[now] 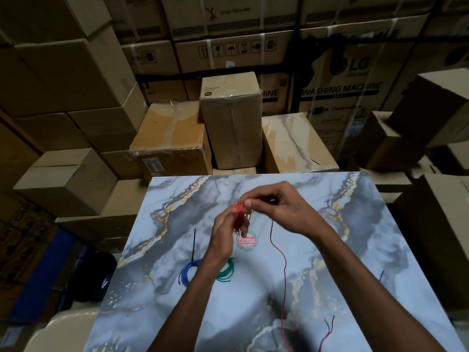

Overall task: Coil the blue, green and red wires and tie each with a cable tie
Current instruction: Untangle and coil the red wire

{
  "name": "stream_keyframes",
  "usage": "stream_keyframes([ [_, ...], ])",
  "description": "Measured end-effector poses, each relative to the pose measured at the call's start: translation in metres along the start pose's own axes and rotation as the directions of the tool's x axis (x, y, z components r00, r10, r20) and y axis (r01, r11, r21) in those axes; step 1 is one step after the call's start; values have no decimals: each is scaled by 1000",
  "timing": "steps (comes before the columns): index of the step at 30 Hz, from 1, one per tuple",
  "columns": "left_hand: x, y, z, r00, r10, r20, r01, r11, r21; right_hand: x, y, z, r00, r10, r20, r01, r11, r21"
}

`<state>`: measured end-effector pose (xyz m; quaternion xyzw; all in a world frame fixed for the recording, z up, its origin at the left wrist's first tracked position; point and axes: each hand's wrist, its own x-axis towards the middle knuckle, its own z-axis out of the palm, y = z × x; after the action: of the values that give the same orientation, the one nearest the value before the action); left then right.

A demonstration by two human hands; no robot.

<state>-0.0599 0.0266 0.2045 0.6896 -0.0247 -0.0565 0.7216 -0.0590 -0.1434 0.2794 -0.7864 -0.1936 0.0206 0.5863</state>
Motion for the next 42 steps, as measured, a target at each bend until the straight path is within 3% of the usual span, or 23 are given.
stream_keyframes([
  [6, -16, 10, 8, 989, -47, 143, 75, 976, -204, 0, 34, -10, 967, 123, -225, -79, 978, 194],
  [9, -17, 15, 9, 986, -74, 151, 103, 976, -192, -4, 49, -6, 924, 225, -309, -142, 953, 269],
  [13, -14, 13, 4, 987, -115, 115, 138, 965, -224, -16, 71, 1, 887, 370, -276, -275, 904, 328],
  [17, -7, 21, -7, 981, -187, 45, 189, 899, -394, -31, 99, 7, 848, 468, -247, -379, 863, 335],
  [21, 4, 37, -24, 968, -248, -41, 173, 776, -607, -48, 130, 11, 763, 524, -379, -504, 849, 159],
  [23, 10, 38, -33, 964, -250, -93, 141, 773, -618, -55, 150, 7, 745, 517, -421, -554, 832, 42],
  [26, 14, 36, -39, 965, -243, -94, 145, 802, -579, -58, 170, 5, 767, 508, -393, -629, 715, -304],
  [28, 12, 36, -35, 964, -260, -47, 205, 848, -489, -51, 170, 11, 813, 453, -367, -579, 700, -418],
  [30, 7, 37, -26, 961, -275, 22, 262, 884, -387, -40, 161, 18, 891, 324, -318, -446, 753, -483],
  [33, 3, 38, -12, 948, -301, 109, 319, 912, -258, -16, 130, 27, 974, 131, -182, -194, 900, -391],
  [36, 3, 41, -7, 937, -321, 137, 346, 911, -225, -1, 105, 39, 991, -36, -128, -15, 927, -375],
  [38, 4, 43, -8, 932, -329, 154, 359, 900, -247, 1, 96, 44, 990, -2, -139, -39, 955, -294],
  [42, 8, 44, -15, 943, -312, 114, 331, 844, -423, -11, 95, 50, 961, 250, -121, -246, 968, 47],
])
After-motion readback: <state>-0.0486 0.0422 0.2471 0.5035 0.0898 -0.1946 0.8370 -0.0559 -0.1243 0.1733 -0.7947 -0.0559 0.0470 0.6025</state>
